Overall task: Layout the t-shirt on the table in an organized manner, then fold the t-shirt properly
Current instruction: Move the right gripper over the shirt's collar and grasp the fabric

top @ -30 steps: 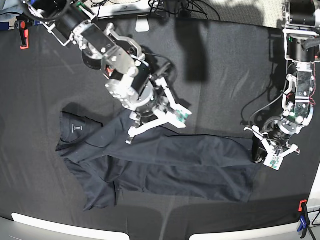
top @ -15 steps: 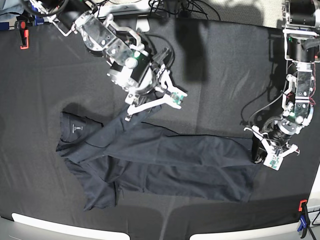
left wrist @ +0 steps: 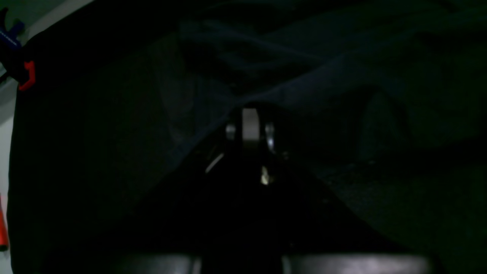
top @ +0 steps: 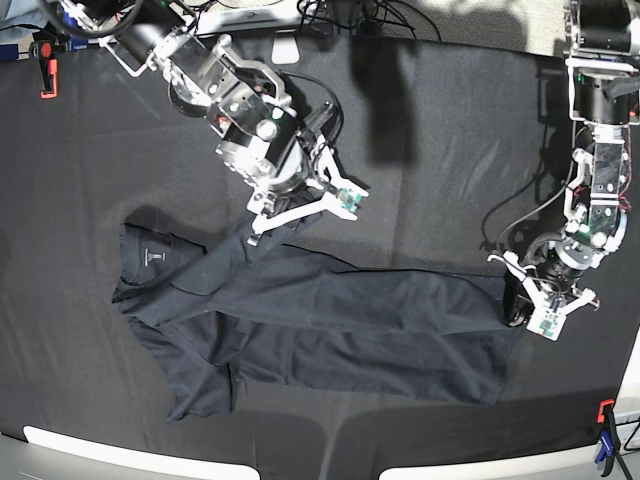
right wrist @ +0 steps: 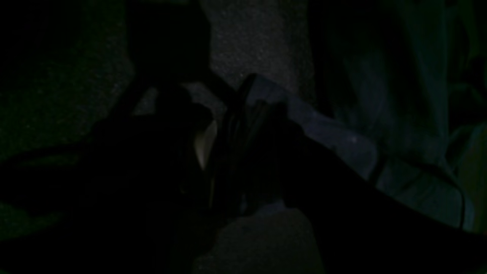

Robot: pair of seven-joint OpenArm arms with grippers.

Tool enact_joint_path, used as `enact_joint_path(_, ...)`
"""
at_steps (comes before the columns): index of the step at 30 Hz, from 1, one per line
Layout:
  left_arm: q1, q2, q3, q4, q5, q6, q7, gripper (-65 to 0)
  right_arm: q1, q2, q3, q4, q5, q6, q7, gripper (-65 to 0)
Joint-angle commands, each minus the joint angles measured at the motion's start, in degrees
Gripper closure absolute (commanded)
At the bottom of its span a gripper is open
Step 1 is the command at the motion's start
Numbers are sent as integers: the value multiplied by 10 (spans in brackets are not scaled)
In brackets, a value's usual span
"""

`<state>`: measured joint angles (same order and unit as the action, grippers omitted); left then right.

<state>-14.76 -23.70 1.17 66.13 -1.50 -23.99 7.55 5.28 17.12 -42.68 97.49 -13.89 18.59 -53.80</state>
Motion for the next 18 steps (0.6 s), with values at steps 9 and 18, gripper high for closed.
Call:
enact_joint_path(9,-14,-8,-3,10,-5,5,-16,0,12,-3,3,-53,5,-12,2,-210)
enact_joint_path(18,-14,-8,-3,10,-6,5,-16,0,12,-3,3,-1,-116,-41,2,0)
